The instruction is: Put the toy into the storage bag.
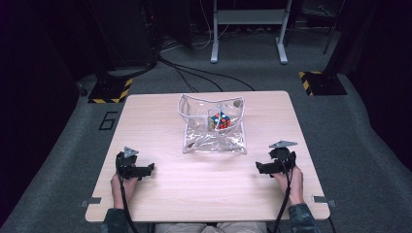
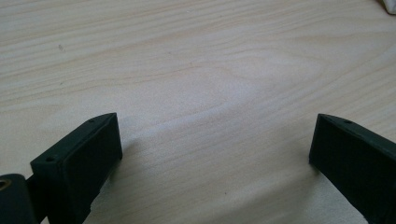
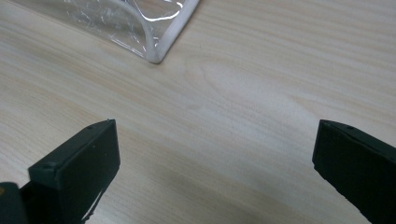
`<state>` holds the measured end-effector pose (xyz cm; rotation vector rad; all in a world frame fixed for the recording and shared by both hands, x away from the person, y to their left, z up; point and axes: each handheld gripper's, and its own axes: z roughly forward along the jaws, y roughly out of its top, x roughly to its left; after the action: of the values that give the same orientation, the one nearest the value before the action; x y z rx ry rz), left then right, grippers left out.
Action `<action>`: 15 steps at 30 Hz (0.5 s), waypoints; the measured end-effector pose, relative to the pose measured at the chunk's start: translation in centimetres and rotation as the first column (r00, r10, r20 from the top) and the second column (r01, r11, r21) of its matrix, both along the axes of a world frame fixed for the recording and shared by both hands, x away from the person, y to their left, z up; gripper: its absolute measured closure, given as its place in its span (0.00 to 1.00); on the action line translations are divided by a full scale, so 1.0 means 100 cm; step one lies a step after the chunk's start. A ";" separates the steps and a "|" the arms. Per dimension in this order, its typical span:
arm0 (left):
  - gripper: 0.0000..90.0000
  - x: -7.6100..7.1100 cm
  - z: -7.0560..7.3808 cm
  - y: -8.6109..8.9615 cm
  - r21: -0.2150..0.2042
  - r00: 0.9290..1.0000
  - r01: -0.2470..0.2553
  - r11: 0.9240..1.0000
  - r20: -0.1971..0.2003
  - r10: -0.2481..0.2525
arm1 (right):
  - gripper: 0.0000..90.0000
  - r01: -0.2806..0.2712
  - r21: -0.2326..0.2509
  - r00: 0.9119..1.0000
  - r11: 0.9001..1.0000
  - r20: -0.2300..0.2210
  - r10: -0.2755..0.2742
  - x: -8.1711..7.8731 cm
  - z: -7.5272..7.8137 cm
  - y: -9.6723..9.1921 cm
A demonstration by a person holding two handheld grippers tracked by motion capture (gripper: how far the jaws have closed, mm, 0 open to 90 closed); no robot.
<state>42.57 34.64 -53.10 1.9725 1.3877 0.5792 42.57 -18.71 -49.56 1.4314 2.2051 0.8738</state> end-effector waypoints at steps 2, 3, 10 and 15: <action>0.02 0.000 0.000 0.000 0.000 1.000 -0.001 1.000 0.000 0.001 | 0.00 0.009 0.002 1.000 1.000 -0.006 -0.009 -0.002 -0.003 -0.002; 0.02 0.000 0.000 0.000 0.002 1.000 -0.002 1.000 0.004 0.002 | 0.00 0.011 0.004 1.000 1.000 -0.009 -0.011 -0.003 -0.004 -0.003; 0.02 0.000 0.000 0.000 0.005 1.000 -0.007 1.000 0.004 0.007 | 0.00 0.030 0.007 0.999 1.000 -0.021 -0.030 -0.008 -0.012 -0.011; 0.03 0.000 0.000 0.000 0.005 1.000 -0.008 1.000 0.003 0.008 | 0.00 0.037 0.020 0.999 0.999 -0.026 -0.037 -0.011 -0.018 -0.017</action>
<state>42.57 34.60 -53.10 1.9702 1.3946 0.5891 41.42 -20.37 -51.40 1.4963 2.1868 0.8733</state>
